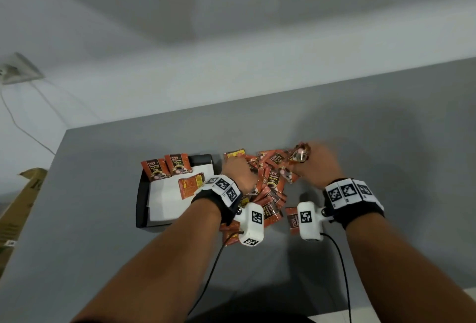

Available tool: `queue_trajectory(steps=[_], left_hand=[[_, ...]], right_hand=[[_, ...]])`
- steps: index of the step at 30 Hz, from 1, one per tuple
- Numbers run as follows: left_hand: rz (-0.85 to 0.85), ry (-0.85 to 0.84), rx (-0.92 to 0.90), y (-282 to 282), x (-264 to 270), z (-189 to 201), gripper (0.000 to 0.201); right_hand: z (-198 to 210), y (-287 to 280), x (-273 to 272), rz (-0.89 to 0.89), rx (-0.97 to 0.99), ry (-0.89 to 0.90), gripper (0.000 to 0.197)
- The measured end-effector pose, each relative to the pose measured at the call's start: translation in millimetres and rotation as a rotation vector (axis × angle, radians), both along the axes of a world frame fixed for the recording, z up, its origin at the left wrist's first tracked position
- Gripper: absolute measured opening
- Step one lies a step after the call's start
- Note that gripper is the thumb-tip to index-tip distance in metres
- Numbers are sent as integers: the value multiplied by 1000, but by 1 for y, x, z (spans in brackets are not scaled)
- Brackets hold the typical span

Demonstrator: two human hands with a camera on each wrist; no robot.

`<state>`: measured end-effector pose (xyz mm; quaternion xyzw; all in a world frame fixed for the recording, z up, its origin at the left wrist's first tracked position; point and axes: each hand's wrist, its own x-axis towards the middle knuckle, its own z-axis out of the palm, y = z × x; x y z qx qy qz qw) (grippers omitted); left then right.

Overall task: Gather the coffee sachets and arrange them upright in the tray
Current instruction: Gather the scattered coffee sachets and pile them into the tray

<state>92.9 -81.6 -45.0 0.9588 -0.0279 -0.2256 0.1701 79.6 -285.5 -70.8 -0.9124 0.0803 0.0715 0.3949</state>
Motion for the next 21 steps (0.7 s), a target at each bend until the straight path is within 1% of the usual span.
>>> queue_trajectory(steps=[2, 3, 4, 5, 8, 11, 12, 15, 18, 19, 21], left_hand=[[-16, -49, 55, -2, -1, -7, 36], [-26, -81, 77, -2, -1, -9, 38], [-34, -114, 91, -1, -1, -11, 38], [-33, -142, 87, 0, -1, -11, 37], [-44, -154, 31, 5, 0, -7, 26], [-6, -159, -41, 7, 1, -6, 24], [4, -165, -62, 9, 1, -5, 23], [-34, -162, -37, 12, -2, -2, 21], [-25, -215, -57, 15, -4, -3, 24], [-16, -231, -57, 15, -5, -3, 25], [3, -239, -73, 16, -9, -3, 29]], right_hand=[[16, -6, -10, -57, 125, -60, 24], [23, -6, -16, -51, 190, -70, 25], [27, -4, -21, -23, 238, -63, 21], [31, 0, -26, 14, 266, -33, 17], [33, 20, -40, 156, 346, 100, 28], [25, 41, -55, 348, 254, 148, 37], [17, 48, -58, 414, 178, 128, 39], [-5, 64, -63, 550, -169, 26, 42], [-16, 72, -69, 603, -341, -85, 48], [-19, 73, -72, 598, -372, -116, 51], [-21, 73, -75, 576, -373, -142, 53]])
